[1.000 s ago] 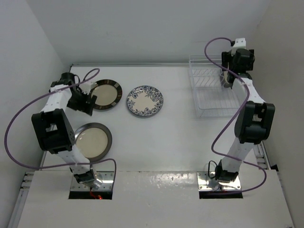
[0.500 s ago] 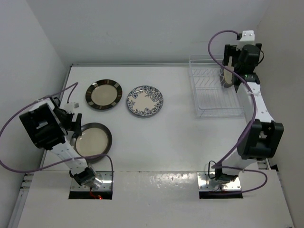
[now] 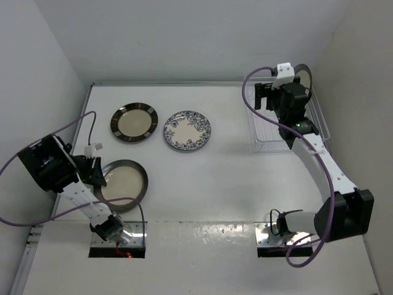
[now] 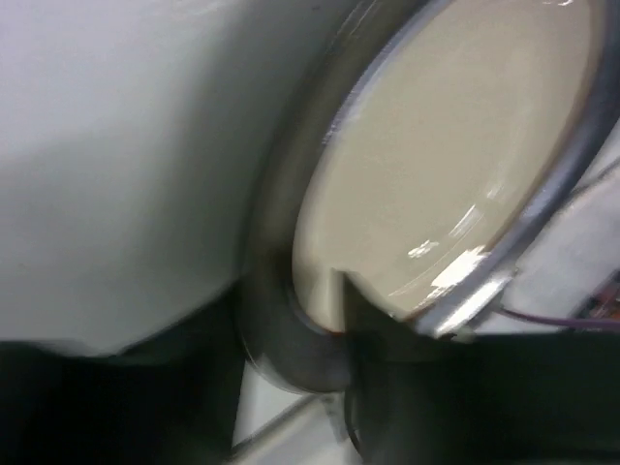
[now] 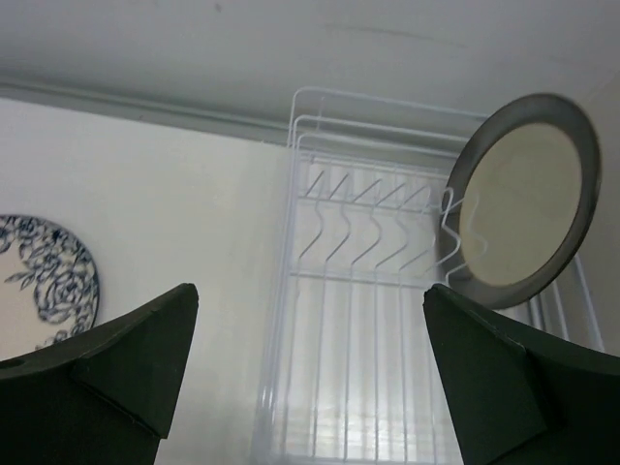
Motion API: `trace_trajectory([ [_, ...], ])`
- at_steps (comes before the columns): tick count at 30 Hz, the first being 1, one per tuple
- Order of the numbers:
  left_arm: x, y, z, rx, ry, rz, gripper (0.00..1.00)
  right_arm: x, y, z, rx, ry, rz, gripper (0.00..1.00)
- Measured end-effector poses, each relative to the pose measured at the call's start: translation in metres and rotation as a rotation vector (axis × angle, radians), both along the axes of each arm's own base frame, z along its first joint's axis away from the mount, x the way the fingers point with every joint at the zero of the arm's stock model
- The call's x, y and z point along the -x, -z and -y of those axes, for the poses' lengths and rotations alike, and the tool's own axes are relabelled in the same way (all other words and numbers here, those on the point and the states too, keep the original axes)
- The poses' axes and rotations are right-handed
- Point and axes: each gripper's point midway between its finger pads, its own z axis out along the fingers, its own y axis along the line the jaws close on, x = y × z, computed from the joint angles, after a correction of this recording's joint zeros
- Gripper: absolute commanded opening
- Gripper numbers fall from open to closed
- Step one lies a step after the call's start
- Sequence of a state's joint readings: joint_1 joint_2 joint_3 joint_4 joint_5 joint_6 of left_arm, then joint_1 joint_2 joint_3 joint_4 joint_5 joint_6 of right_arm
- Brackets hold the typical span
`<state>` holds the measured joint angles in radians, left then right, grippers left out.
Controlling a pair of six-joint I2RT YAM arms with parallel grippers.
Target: Load the plates into the dish rack
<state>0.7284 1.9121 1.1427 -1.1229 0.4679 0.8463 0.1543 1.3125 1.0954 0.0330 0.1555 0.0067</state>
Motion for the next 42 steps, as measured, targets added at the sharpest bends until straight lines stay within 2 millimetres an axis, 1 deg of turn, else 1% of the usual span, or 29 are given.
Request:
trace_trajectory([
  [2, 0.001, 0.004, 0.004, 0.033, 0.0, -0.009, 0.05, 0.011, 0.009, -0.008, -0.015, -0.013, -0.026, 1.0],
  [3, 0.001, 0.004, 0.01, 0.066, -0.017, -0.019, 0.0, 0.017, 0.012, -0.013, -0.023, -0.017, -0.029, 1.0],
  [6, 0.011, -0.001, 0.034, 0.195, -0.041, -0.081, 0.0, 0.036, 0.025, -0.028, -0.048, -0.043, -0.061, 1.0],
  [8, 0.012, -0.004, 0.039, 0.226, -0.039, -0.087, 0.0, 0.048, 0.036, -0.04, -0.061, -0.067, -0.087, 0.99],
  [9, 0.01, -0.005, 0.04, 0.232, -0.037, -0.08, 0.0, 0.054, 0.043, -0.046, -0.069, -0.081, -0.103, 0.93],
  [10, 0.008, -0.008, 0.041, 0.236, -0.034, -0.075, 0.0, 0.059, 0.051, -0.052, -0.071, -0.095, -0.125, 0.9],
  [12, 0.0, -0.014, 0.043, 0.243, -0.021, -0.057, 0.0, 0.071, 0.069, -0.069, -0.085, -0.144, -0.176, 0.85],
  [14, -0.012, -0.021, 0.044, 0.232, 0.003, -0.027, 0.0, 0.081, 0.085, -0.085, -0.102, -0.196, -0.225, 0.84],
  [17, -0.042, -0.04, 0.049, 0.183, 0.076, 0.063, 0.0, 0.098, 0.106, -0.121, -0.136, -0.338, -0.305, 0.85],
  [18, -0.054, -0.049, 0.055, 0.162, 0.113, 0.105, 0.0, 0.104, 0.112, -0.136, -0.15, -0.397, -0.331, 0.88],
  [20, -0.077, -0.07, 0.07, 0.121, 0.19, 0.189, 0.0, 0.115, 0.124, -0.16, -0.169, -0.491, -0.383, 0.91],
  [23, -0.111, -0.1, 0.092, 0.049, 0.311, 0.328, 0.0, 0.127, 0.143, -0.191, -0.204, -0.6, -0.465, 0.96],
  [26, -0.144, -0.131, 0.115, 0.012, 0.402, 0.474, 0.0, 0.126, 0.158, -0.209, -0.239, -0.649, -0.532, 0.97],
  [28, -0.158, -0.147, 0.128, 0.013, 0.434, 0.538, 0.0, 0.124, 0.164, -0.218, -0.277, -0.667, -0.559, 0.97],
  [29, -0.161, -0.153, 0.134, 0.019, 0.442, 0.556, 0.0, 0.122, 0.166, -0.225, -0.304, -0.681, -0.567, 0.97],
  [31, -0.163, -0.16, 0.149, 0.045, 0.462, 0.572, 0.0, 0.117, 0.169, -0.238, -0.35, -0.709, -0.575, 0.97],
  [36, -0.154, -0.168, 0.175, 0.111, 0.497, 0.552, 0.0, 0.098, 0.171, -0.268, -0.436, -0.761, -0.559, 0.96],
  [41, -0.161, -0.19, 0.199, 0.179, 0.527, 0.604, 0.0, 0.084, 0.169, -0.287, -0.523, -0.795, -0.545, 0.95],
  [42, -0.162, -0.194, 0.202, 0.188, 0.532, 0.616, 0.0, 0.082, 0.169, -0.291, -0.536, -0.807, -0.542, 0.92],
])
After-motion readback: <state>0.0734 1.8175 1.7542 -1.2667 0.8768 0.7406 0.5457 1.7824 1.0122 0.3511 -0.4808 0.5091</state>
